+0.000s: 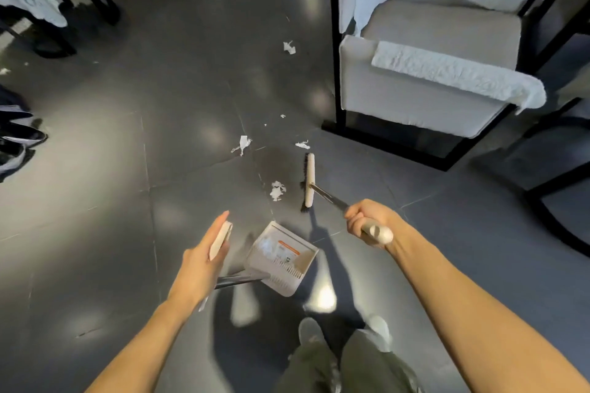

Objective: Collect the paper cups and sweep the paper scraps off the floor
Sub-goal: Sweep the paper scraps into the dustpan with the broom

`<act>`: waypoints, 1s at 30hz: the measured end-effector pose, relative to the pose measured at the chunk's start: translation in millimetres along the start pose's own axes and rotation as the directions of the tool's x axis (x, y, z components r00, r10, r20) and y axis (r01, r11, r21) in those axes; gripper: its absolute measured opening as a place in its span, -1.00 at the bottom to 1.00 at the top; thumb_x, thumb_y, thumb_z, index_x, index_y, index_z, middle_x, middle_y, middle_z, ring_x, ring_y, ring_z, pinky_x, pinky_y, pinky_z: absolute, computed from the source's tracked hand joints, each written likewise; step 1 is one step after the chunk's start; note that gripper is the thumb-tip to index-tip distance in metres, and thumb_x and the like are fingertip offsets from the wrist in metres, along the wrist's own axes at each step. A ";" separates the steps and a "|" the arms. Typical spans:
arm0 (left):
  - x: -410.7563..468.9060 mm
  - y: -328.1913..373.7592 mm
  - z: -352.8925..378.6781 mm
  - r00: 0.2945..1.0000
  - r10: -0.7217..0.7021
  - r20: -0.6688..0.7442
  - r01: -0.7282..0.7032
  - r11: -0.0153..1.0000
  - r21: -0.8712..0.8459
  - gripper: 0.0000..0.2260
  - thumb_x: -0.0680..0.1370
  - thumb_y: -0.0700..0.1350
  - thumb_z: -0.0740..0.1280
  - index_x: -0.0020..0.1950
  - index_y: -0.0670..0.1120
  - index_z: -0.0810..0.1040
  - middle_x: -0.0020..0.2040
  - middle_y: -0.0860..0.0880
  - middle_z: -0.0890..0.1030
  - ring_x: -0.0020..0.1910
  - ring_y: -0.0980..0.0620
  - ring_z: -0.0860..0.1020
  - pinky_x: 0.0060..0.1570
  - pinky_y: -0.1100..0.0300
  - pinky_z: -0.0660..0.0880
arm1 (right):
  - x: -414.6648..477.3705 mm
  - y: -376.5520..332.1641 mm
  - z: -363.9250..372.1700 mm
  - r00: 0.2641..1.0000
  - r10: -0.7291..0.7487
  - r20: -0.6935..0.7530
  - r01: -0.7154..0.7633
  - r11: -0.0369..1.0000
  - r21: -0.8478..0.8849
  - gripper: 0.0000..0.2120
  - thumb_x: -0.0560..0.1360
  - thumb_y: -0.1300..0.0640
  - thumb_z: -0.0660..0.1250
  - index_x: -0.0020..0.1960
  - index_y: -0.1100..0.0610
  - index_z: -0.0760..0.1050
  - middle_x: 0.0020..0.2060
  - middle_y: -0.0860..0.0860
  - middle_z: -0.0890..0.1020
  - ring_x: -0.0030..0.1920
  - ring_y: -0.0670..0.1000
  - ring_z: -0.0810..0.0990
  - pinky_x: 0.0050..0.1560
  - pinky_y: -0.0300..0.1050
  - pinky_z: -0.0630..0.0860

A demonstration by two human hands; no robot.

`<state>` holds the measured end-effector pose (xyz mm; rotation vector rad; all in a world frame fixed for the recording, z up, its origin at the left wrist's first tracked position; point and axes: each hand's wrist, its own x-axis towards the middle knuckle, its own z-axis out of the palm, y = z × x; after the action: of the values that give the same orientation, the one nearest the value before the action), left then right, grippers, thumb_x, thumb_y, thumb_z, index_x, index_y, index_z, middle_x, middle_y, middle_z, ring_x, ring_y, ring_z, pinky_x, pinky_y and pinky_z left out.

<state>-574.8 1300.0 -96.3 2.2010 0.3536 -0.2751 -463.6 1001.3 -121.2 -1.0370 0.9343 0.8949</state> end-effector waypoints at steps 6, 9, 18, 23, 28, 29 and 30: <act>40.8 -9.7 -45.2 0.988 0.080 -0.133 -0.100 0.983 -0.154 -0.67 0.63 -0.21 0.14 0.24 0.10 0.56 0.39 0.02 0.34 0.31 0.23 0.38 0.37 0.21 0.21 | 11.5 -20.8 42.8 0.982 -0.151 -0.117 0.114 0.954 -0.276 -0.70 0.51 0.41 -0.01 -0.34 0.23 0.31 -0.60 0.02 0.29 -0.71 -0.11 0.23 -0.67 -0.40 0.21; 69.1 -16.0 -68.4 0.994 0.031 -0.104 -0.044 0.991 -0.124 -0.65 0.65 -0.17 0.12 0.38 0.16 0.35 0.41 -0.04 0.39 0.32 0.09 0.42 0.39 -0.07 0.21 | 23.9 -36.1 60.9 0.954 -0.257 -0.152 0.148 0.849 -0.507 -0.76 0.48 0.39 0.04 -0.29 0.26 0.39 -0.53 0.09 0.35 -0.65 -0.03 0.30 -0.60 -0.31 0.30; 163.9 -56.9 -119.6 0.991 -0.034 -0.127 0.025 0.997 -0.068 -0.57 0.60 -0.15 0.22 0.41 0.22 0.27 0.36 0.18 0.36 0.27 0.30 0.37 0.12 0.63 0.20 | 97.3 -118.9 132.8 0.905 -0.401 -0.143 0.096 0.521 -0.848 -0.83 0.43 0.39 0.12 -0.20 0.30 0.47 -0.42 0.16 0.56 -0.43 0.10 0.53 -0.30 -0.06 0.56; 202.4 -75.0 -128.0 0.988 -0.023 -0.153 0.010 0.996 -0.086 -0.58 0.60 -0.06 0.23 0.33 0.37 0.23 0.36 0.24 0.37 0.28 0.10 0.41 0.25 0.27 0.24 | 128.9 -159.7 159.3 0.947 -0.300 -0.113 0.048 0.482 -0.875 -0.88 0.51 0.37 0.14 0.00 0.34 0.42 -0.39 0.15 0.51 -0.46 0.02 0.46 -0.43 -0.16 0.44; 230.2 -70.7 -134.1 0.990 -0.026 -0.140 0.019 0.999 -0.048 -0.55 0.56 0.02 0.20 0.31 0.51 0.21 -0.07 -0.04 0.41 -0.10 0.00 0.42 -0.05 0.18 0.29 | 126.7 -129.9 188.1 0.989 -0.117 -0.091 -0.035 0.411 -0.911 -0.61 0.46 0.38 0.20 0.28 0.30 0.35 -0.38 0.12 0.52 -0.46 -0.01 0.47 -0.45 -0.17 0.45; 234.9 -68.1 -134.4 0.991 -0.005 -0.133 0.001 1.000 -0.026 -0.54 0.59 -0.05 0.22 0.35 0.44 0.23 -0.10 -0.07 0.44 -0.12 -0.02 0.46 -0.07 0.19 0.31 | 121.1 -118.6 194.0 0.994 -0.078 -0.074 -0.033 0.436 -0.900 -0.59 0.46 0.38 0.22 0.30 0.25 0.32 -0.37 0.11 0.52 -0.45 -0.03 0.48 -0.45 -0.18 0.45; 239.0 -64.6 -135.3 0.992 0.017 -0.127 -0.017 1.000 0.005 -0.52 0.61 -0.11 0.22 0.38 0.40 0.22 -0.10 -0.03 0.45 -0.14 0.01 0.47 -0.09 0.20 0.34 | 113.4 -107.7 202.9 0.997 -0.054 -0.057 -0.025 0.460 -0.887 -0.60 0.46 0.36 0.24 0.29 0.21 0.32 -0.33 0.10 0.53 -0.43 -0.04 0.49 -0.45 -0.21 0.46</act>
<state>-363.9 1482.6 -138.4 2.2297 0.4039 -0.1263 -286.6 1184.5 -148.4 -2.0015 0.4459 1.3954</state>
